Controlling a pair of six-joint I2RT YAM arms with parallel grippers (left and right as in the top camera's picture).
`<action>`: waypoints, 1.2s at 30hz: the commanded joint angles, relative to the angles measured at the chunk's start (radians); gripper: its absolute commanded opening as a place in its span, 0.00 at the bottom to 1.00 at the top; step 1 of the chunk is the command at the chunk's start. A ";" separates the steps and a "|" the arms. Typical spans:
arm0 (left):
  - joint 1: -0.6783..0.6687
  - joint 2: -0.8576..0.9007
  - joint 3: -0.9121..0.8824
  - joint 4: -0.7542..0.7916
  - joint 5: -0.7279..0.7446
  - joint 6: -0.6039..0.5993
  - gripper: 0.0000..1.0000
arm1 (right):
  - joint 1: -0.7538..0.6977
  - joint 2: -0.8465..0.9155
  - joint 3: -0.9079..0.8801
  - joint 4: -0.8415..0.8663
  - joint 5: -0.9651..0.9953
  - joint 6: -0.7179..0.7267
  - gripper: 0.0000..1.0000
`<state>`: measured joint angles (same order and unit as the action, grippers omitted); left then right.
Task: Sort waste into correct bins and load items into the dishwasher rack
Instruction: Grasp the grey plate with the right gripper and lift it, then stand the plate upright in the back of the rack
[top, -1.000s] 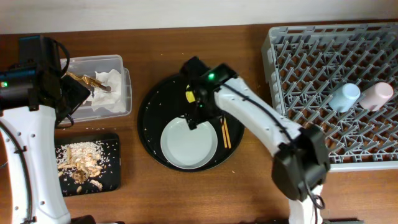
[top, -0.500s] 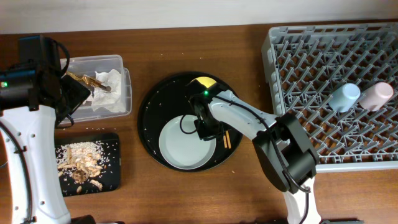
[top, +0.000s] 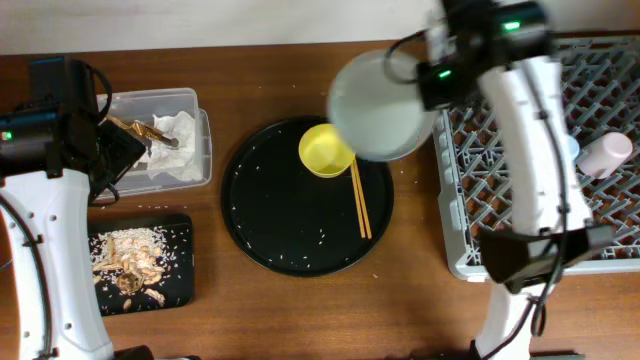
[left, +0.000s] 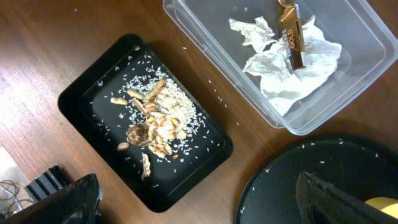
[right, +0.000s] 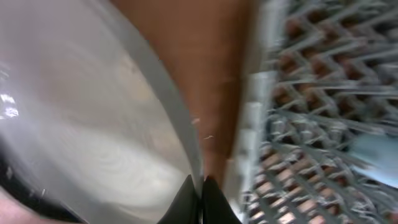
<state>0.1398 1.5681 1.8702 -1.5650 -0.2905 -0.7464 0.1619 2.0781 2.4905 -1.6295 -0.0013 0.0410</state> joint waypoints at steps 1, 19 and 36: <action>0.001 -0.002 0.009 0.000 -0.003 -0.009 0.99 | -0.175 -0.009 0.034 0.061 0.116 0.053 0.04; 0.001 -0.002 0.009 0.000 -0.003 -0.009 1.00 | -0.259 0.262 0.019 0.361 0.586 0.158 0.04; 0.001 -0.002 0.009 0.000 -0.003 -0.009 0.99 | 0.411 0.209 -0.057 0.251 -0.181 0.003 0.65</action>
<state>0.1398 1.5681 1.8702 -1.5669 -0.2901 -0.7464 0.4965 2.1944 2.4481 -1.4307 -0.2779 -0.0219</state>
